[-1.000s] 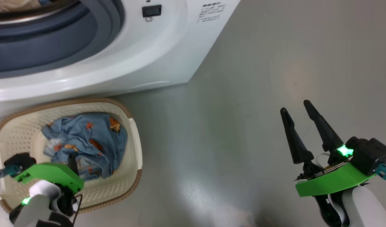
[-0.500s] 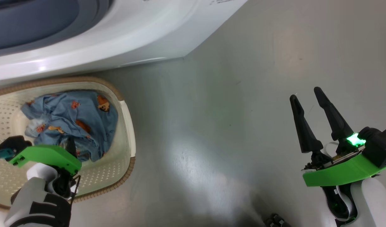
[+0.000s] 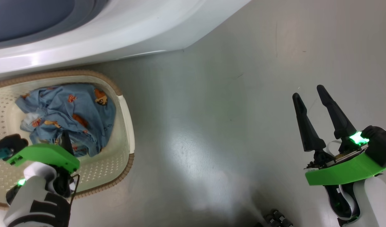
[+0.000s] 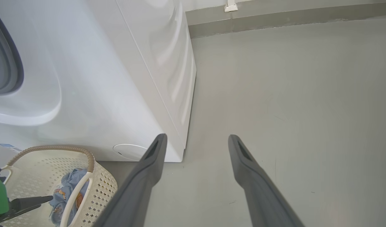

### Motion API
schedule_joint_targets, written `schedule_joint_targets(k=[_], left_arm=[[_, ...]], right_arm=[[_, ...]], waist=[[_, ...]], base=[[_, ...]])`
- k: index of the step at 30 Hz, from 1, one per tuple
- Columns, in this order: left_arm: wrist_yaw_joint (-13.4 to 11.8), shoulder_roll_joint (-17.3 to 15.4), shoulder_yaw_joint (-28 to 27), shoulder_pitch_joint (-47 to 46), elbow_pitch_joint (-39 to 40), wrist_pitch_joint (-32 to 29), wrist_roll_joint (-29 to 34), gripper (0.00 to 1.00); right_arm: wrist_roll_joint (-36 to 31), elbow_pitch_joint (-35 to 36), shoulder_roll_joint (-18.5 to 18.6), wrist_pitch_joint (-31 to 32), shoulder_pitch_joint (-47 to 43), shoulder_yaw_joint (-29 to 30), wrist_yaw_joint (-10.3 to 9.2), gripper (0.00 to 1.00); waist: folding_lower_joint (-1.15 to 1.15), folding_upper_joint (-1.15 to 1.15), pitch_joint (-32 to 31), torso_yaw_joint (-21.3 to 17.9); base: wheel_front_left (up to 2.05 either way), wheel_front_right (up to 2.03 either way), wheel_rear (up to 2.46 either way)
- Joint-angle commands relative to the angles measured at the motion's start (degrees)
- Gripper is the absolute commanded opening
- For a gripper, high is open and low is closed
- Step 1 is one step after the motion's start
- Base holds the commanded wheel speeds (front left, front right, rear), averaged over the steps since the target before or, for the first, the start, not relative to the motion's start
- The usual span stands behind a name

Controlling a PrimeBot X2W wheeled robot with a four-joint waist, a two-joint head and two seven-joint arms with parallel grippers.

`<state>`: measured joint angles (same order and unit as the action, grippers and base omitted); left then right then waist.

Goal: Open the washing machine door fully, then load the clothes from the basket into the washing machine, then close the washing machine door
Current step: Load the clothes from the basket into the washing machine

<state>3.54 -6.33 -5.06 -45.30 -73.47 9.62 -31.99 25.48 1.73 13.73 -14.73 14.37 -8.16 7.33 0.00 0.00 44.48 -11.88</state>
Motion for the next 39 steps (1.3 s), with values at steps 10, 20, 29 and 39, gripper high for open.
schedule_joint_targets(k=[10, 20, 29, 39], left_arm=[[0.7, -1.1, -1.1, -0.4, -0.3, 1.8, -1.0, 1.0], [0.8, -0.8, -0.4, -1.9, -0.4, 2.3, -1.2, 1.0], [0.6, -0.5, 0.4, -3.0, -0.4, 2.8, -1.2, 1.0], [0.1, 0.1, 0.9, -4.3, -0.5, 3.0, -1.7, 1.0]], right_arm=[[0.9, 1.5, 1.2, -0.3, -0.5, -0.3, 0.16, 1.0], [0.9, 1.8, 1.4, -0.3, -0.5, 0.0, 0.16, 1.0], [1.0, 2.2, 2.1, -0.3, -0.2, 0.4, 0.16, 1.0], [1.0, 2.6, 2.5, -0.3, -0.2, 1.0, 0.16, 1.0]], waist=[[0.0, 0.0, 1.0, 0.2], [0.0, 0.0, 2.5, 0.3], [0.0, 0.0, 3.9, 0.5], [0.0, 0.0, 4.8, 0.8]], base=[[0.0, 0.0, 0.0], [0.0, 0.0, 0.0], [0.0, 0.0, 0.0], [0.0, 0.0, 0.0]])
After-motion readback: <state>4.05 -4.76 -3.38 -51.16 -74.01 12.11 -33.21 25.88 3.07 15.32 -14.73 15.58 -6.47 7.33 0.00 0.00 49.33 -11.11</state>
